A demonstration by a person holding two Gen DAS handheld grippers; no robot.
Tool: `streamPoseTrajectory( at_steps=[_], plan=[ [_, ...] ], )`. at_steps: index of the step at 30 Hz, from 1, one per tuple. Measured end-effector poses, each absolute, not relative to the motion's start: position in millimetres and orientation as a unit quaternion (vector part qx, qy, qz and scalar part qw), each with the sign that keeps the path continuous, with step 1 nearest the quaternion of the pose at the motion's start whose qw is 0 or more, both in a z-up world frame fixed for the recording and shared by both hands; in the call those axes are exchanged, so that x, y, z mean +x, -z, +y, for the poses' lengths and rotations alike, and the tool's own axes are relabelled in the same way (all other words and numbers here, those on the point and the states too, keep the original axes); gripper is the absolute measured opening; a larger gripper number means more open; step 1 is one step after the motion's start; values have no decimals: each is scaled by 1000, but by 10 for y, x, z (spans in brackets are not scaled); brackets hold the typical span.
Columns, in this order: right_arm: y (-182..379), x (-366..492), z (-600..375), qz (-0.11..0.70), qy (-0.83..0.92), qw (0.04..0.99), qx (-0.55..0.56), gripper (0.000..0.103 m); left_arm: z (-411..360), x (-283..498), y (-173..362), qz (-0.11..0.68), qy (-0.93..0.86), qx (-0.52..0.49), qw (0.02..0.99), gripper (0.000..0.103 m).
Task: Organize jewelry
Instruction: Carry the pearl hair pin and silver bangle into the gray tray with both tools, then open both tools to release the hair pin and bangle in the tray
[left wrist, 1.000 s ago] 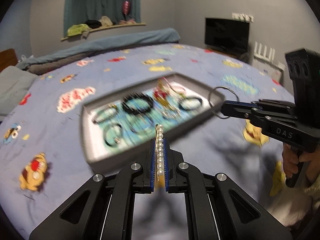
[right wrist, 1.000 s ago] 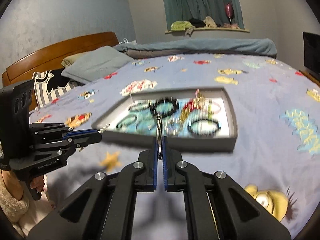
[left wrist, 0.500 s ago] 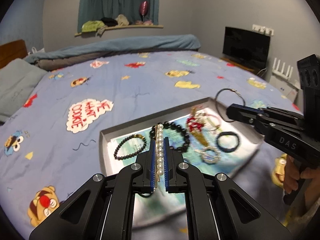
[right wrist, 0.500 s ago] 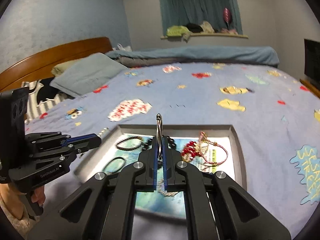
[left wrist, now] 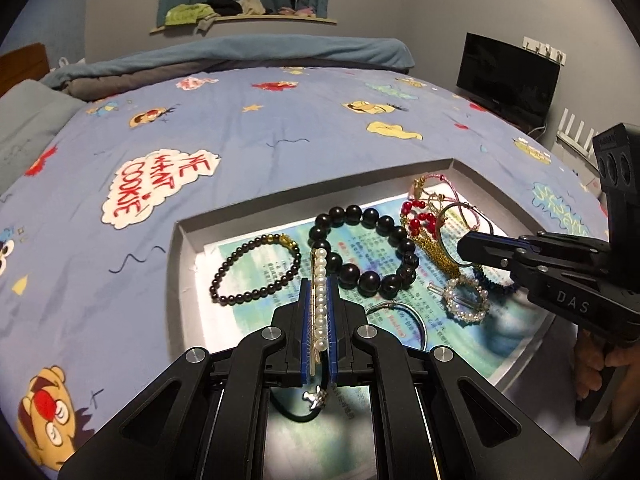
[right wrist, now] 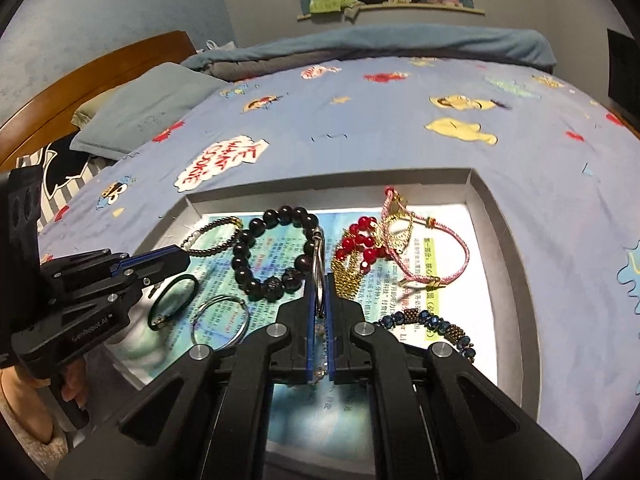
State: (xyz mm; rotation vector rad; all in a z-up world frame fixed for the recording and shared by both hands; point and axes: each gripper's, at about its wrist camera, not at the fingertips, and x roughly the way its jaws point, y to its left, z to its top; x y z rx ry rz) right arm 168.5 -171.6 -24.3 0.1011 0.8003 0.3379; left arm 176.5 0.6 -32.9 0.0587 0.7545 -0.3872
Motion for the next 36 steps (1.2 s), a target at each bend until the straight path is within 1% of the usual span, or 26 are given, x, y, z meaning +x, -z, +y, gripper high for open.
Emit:
streamPoseTrajectory(
  at_steps=[8,15,24,26,27,28,29,32,33,35,36],
  plan=[
    [273,1723,-1743,396,-171,900,63,4,-11,1831,405,374,183,30,909,8],
    [343,1784,-1692,419,-184,886,77,4,-18,1870,451,382,179,31,906,8],
    [336,1796,-1717,417,-174,889,80,5,-14,1895,497,392,175,33,903,8],
    [323,1796,-1724,413,-170,891,75,7,-5,1886,488,390,177,31,903,11],
    [313,1790,-1732,411,-166,893,73,14,-3,1880,481,389,177,30,904,16],
    [309,1788,-1737,411,-164,894,72,18,-1,1869,471,387,176,30,905,23],
    [308,1785,-1745,411,-163,894,73,25,2,1859,460,385,175,30,906,24],
    [292,1771,-1784,406,-155,898,71,26,1,1823,417,379,175,31,908,25],
    [283,1768,-1807,404,-150,900,69,30,2,1812,404,378,175,31,908,25],
    [261,1753,-1854,398,-143,903,73,35,0,1791,381,377,174,33,909,29],
    [254,1753,-1874,398,-140,904,73,35,6,1772,358,374,171,33,911,30]
  ],
)
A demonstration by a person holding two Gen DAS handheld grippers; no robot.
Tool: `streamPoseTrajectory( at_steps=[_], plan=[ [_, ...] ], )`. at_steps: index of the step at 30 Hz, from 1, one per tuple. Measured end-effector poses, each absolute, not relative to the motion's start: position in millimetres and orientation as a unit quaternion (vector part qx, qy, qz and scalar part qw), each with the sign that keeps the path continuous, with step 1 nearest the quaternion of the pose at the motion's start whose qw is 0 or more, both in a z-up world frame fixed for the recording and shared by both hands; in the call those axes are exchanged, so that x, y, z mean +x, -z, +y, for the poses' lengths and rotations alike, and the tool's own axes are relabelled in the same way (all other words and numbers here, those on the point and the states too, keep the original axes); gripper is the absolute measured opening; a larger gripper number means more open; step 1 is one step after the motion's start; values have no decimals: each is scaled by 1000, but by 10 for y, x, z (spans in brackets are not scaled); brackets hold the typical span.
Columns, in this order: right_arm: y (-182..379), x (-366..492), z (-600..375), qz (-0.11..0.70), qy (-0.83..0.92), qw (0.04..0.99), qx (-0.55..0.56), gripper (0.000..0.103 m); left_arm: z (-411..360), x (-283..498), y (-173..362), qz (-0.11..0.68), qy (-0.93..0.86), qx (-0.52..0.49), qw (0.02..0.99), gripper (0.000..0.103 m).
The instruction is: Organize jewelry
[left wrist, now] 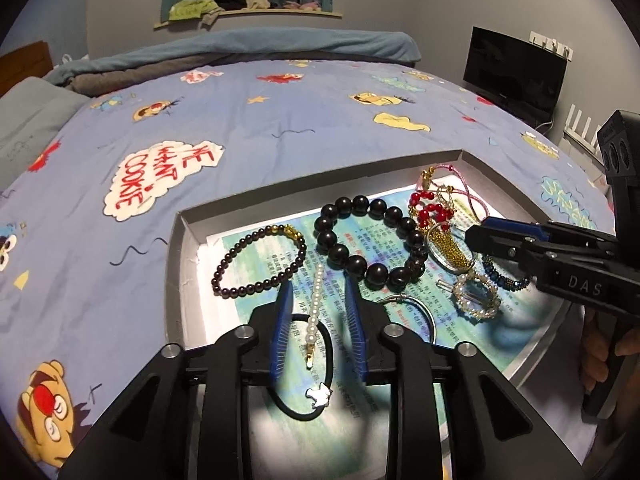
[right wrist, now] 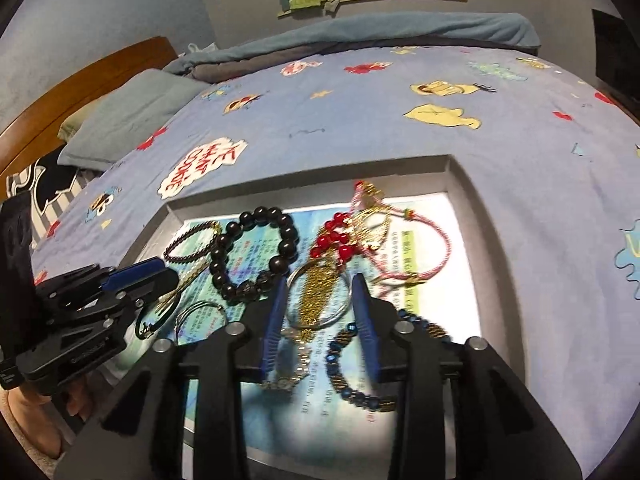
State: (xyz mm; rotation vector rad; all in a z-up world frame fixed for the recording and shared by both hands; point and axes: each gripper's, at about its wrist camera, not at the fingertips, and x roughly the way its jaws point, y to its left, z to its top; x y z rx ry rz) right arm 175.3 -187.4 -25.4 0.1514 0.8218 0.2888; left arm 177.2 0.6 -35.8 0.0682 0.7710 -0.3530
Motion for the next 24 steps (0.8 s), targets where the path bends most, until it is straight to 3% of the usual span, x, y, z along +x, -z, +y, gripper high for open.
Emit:
streamPoseTrajectory(
  at_steps=[3,7,8,11,13,15,17,24],
  plan=[
    [203,1726,-1933,390,-128,909,68,38,14,1736,314,371,170,34,912,32],
    [108,1647,-1982,378,-124,915,64,47,62,1658,242,364,166,28,916,55],
    [84,1619,-1996,376,-123,916,63,49,72,1644,225,363,166,27,916,56],
    [-12,1509,-2071,374,-116,917,71,62,110,1565,129,360,160,18,919,67],
    [-110,1421,-2105,372,-118,918,74,73,142,1484,52,356,153,8,922,79],
    [-233,1303,-2118,365,-120,921,67,88,175,1372,-67,349,148,4,926,83],
    [-390,1134,-2141,348,-123,927,61,96,213,1248,-192,336,142,1,931,92],
    [-686,722,-2197,328,-108,938,37,97,371,827,-482,328,105,-18,939,98]
  ],
)
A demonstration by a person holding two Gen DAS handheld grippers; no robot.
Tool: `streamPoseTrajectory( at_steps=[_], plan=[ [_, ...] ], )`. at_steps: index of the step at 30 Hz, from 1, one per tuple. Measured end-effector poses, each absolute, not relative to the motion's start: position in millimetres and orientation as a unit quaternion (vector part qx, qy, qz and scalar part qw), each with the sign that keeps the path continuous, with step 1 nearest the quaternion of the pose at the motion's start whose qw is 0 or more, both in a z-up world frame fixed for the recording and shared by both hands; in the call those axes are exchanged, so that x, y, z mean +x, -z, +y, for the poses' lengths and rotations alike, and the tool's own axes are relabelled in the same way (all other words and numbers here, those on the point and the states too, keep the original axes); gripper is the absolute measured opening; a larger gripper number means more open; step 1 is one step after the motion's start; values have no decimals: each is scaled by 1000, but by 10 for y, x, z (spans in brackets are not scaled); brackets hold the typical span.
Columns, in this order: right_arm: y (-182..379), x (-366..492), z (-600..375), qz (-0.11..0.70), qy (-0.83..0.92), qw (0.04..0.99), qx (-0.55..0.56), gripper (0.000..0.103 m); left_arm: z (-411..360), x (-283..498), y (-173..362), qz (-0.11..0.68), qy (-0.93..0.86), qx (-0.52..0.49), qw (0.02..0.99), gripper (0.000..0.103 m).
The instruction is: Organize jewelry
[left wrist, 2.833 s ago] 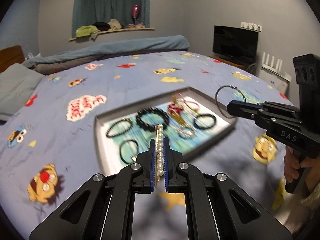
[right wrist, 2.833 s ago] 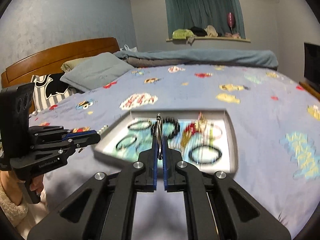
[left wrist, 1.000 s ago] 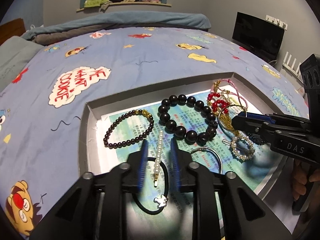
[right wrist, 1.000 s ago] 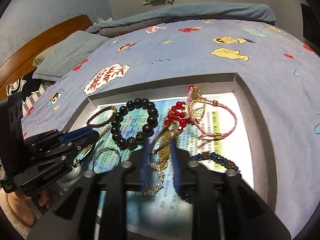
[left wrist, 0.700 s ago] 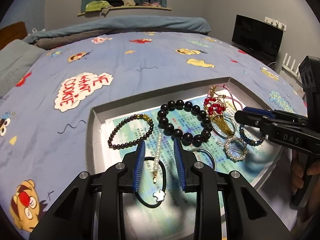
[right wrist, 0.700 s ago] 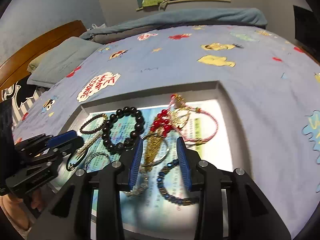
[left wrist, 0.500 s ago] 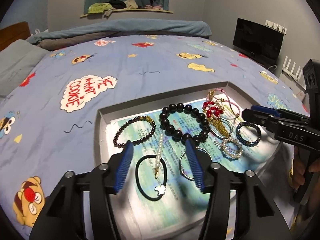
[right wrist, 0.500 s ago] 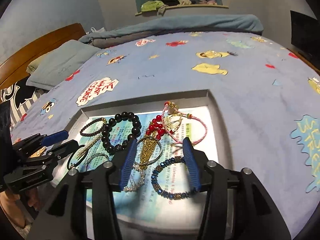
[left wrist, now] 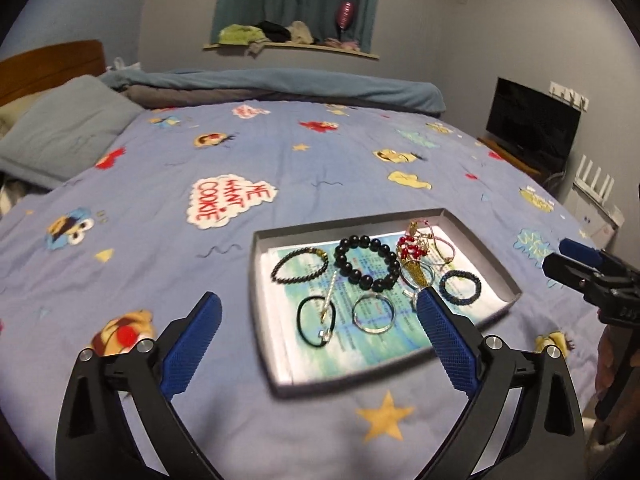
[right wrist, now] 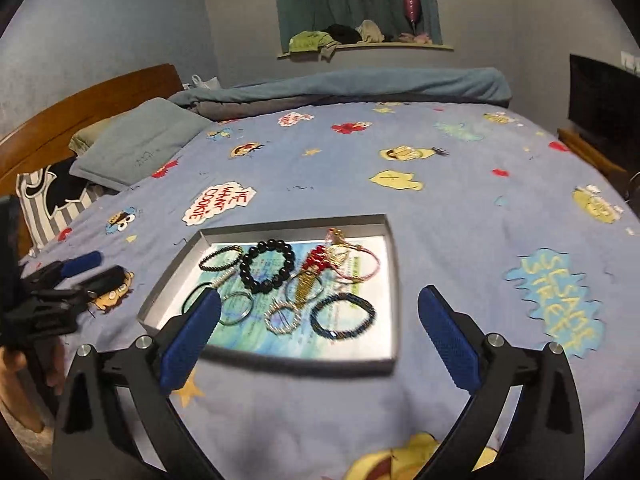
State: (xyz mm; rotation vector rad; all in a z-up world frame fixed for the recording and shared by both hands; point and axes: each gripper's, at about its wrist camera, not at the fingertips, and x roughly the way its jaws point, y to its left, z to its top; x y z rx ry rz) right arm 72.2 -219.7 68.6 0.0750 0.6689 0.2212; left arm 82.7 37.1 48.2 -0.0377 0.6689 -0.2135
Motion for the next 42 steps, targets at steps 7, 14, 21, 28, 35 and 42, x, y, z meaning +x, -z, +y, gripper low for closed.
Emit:
streamPoseTrajectory(
  at_steps=[7,14,21,28,35,42],
  plan=[
    [-592,445,-2116,321,-83,943,-10,97,371,431,-493,328,67,-12,942,98],
    [-387,268,-2089,312,-76,947,-18,97,254,349,-263,339,34,3,940,98],
    [-327,124,-2060,272,-53,960,-27,97,85,129,-121,298,22,14,954,98],
    [-287,116,-2086,267,-58,962,-11,97,-33,90,-111,272,12,45,961,98],
    [-300,79,-2127,259,-47,965,-10,97,-58,120,-88,284,19,43,958,98],
    [-292,49,-2161,261,-43,964,-10,97,-76,117,-84,289,25,40,956,98]
  ],
)
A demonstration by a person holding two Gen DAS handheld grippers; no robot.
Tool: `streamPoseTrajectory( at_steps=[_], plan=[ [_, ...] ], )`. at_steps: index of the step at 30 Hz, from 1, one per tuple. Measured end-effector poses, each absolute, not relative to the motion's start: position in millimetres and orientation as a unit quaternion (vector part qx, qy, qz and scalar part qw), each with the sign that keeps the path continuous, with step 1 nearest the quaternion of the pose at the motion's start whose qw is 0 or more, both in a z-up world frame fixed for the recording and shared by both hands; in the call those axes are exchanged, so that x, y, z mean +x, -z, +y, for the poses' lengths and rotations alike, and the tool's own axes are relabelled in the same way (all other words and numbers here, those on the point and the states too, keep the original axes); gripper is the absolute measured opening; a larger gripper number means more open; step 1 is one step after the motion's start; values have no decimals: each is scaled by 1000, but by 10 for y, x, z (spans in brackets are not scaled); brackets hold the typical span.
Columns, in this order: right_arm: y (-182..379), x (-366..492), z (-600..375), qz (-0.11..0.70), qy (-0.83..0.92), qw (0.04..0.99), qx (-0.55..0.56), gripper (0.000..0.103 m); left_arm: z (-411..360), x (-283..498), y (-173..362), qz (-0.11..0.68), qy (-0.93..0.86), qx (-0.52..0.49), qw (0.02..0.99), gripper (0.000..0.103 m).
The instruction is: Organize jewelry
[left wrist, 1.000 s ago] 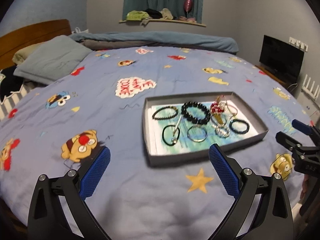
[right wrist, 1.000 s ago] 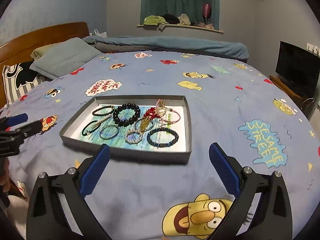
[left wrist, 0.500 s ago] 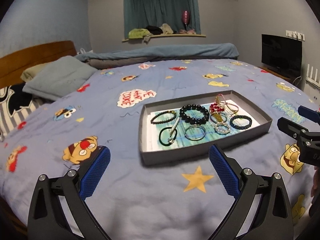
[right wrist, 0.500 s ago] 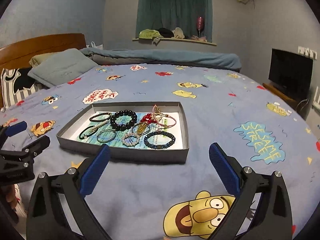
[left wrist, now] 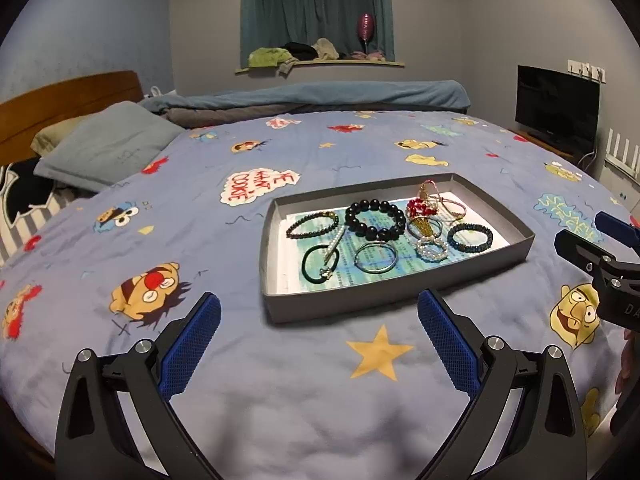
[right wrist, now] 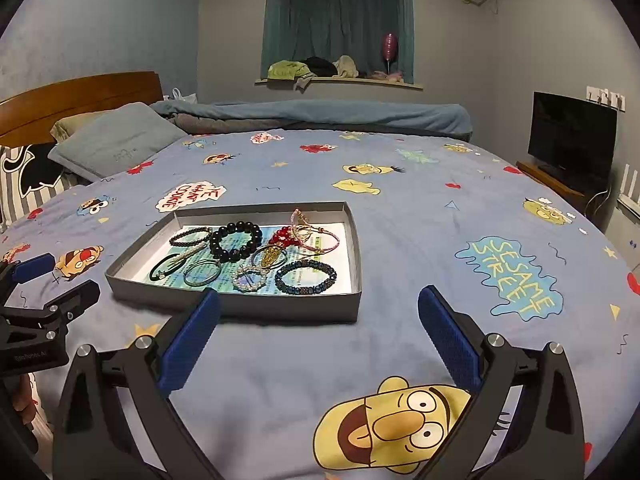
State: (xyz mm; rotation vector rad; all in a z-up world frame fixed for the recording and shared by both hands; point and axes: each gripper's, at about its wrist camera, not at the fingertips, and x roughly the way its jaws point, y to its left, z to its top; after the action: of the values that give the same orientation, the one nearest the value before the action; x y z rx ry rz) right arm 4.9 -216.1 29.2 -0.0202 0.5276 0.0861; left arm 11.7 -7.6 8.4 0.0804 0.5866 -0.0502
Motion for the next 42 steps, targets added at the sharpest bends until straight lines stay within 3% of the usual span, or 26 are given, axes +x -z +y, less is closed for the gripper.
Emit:
streamPoseTrajectory(
  at_steps=[42],
  plan=[
    [-259,73,-2115,265,-47,963,-10,97,-68,147,-39,301,28,36,953,98]
  ],
)
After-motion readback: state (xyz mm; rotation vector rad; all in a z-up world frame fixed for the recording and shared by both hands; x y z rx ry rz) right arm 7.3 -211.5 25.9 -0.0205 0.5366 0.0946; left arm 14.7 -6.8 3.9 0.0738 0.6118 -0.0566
